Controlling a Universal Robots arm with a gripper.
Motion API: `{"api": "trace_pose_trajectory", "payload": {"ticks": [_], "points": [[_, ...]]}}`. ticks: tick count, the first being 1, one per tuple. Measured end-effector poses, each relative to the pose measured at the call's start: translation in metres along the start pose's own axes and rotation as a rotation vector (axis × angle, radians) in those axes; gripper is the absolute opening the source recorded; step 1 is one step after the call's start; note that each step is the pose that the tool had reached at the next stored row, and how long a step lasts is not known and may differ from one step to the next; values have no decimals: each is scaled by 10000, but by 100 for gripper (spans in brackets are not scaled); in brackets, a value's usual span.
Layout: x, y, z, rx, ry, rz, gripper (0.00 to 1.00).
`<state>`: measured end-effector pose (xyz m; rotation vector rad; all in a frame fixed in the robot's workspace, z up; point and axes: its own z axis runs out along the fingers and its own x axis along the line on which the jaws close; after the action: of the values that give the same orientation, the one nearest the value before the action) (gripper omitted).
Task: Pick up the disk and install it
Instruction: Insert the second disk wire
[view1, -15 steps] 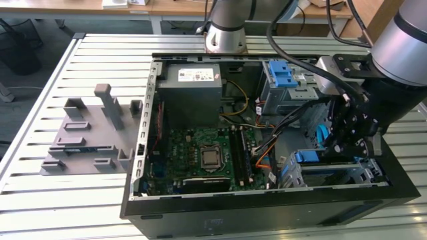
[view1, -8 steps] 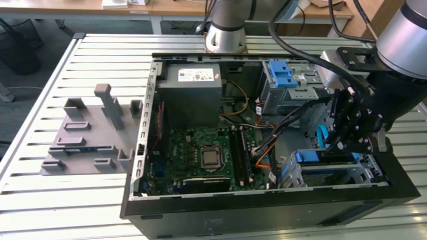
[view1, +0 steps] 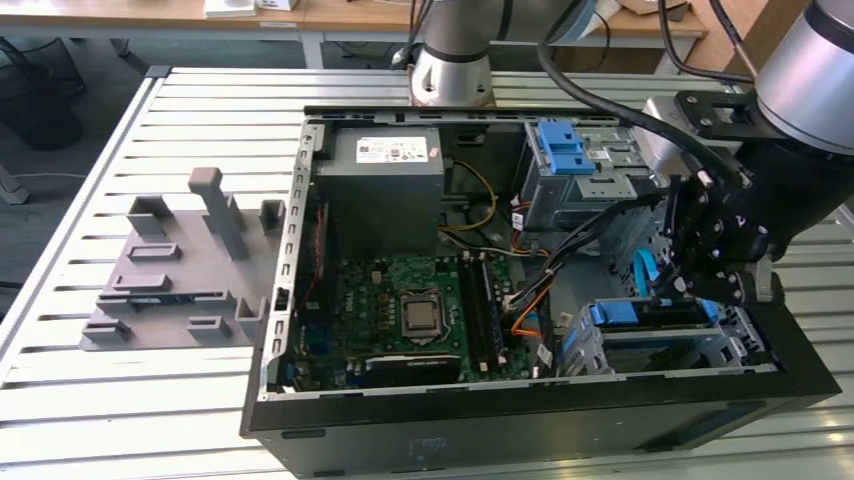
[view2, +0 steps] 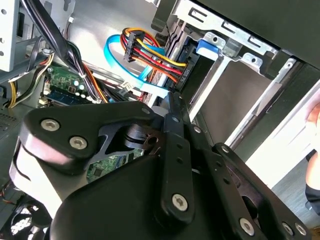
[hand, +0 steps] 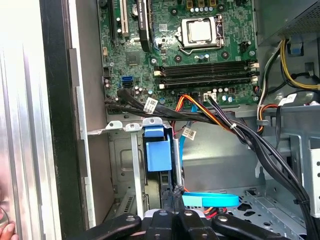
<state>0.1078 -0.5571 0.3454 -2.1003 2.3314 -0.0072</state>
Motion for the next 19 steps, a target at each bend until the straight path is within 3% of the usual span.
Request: {"api": "trace_pose_trajectory", "payload": {"ticks": [19], "points": [[-3, -33, 106, 0, 1, 0, 11]]}}
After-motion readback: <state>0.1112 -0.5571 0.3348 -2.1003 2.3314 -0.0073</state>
